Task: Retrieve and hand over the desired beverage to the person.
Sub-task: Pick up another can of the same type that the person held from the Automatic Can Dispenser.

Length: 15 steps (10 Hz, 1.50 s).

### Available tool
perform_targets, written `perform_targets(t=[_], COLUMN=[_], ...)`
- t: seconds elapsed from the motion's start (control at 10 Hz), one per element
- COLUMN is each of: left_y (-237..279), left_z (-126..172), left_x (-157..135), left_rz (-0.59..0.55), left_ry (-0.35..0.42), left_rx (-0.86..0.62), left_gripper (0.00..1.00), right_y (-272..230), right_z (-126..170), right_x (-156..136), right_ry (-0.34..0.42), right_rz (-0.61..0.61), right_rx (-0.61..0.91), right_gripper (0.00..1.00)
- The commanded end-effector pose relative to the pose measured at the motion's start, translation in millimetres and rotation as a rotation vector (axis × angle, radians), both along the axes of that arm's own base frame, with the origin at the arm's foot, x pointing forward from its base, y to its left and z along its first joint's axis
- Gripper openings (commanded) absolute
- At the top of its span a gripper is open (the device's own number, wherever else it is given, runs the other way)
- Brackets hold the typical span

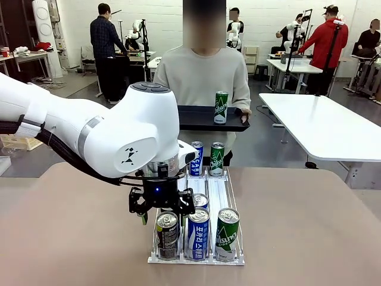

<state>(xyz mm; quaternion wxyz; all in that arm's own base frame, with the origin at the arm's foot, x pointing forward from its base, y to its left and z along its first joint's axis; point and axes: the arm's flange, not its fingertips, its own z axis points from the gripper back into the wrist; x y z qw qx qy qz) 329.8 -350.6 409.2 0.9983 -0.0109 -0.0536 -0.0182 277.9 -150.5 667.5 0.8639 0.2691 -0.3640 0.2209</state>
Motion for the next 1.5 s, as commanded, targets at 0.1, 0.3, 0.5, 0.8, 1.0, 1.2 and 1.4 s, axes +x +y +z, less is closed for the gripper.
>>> perform_targets(t=[0.1, 0.3, 0.5, 0.8, 1.0, 1.2, 1.4], left_y=[-6.7, -5.4, -4.6, -3.7, -2.7, -0.8, -0.6], left_z=[-14.3, -14.7, -15.0, -6.8, -1.7, -1.7, -2.0], left_x=[1.5, 1.9, 2.5, 0.3, -0.8, -0.3, 0.8], left_rz=[0.039, 0.036, 0.040, 0.038, 0.038, 0.041, 0.051], left_ry=[-0.006, -0.003, 0.003, -0.007, -0.017, -0.017, -0.012], left_rx=[0.016, 0.020, 0.017, 0.007, -0.001, -0.002, -0.002], left_gripper=[1.00, 1.00, 1.00, 1.00, 1.00, 1.00, 1.00], right_y=[-1.4, -1.4, -1.4, -1.4, -1.4, -1.4, -1.4], right_z=[0.7, 0.7, 0.7, 0.7, 0.7, 0.7, 0.7], right_x=[3.2, 3.2, 3.2, 3.2, 3.2, 3.2, 3.2], right_ry=[0.006, 0.006, 0.006, 0.006, 0.006, 0.006, 0.006], right_rz=[-0.003, -0.003, -0.003, -0.003, -0.003, -0.003, -0.003], right_rx=[-0.003, -0.003, -0.003, -0.003, -0.003, -0.003, -0.003], right_gripper=[1.00, 1.00, 1.00, 1.00, 1.00, 1.00, 1.00])
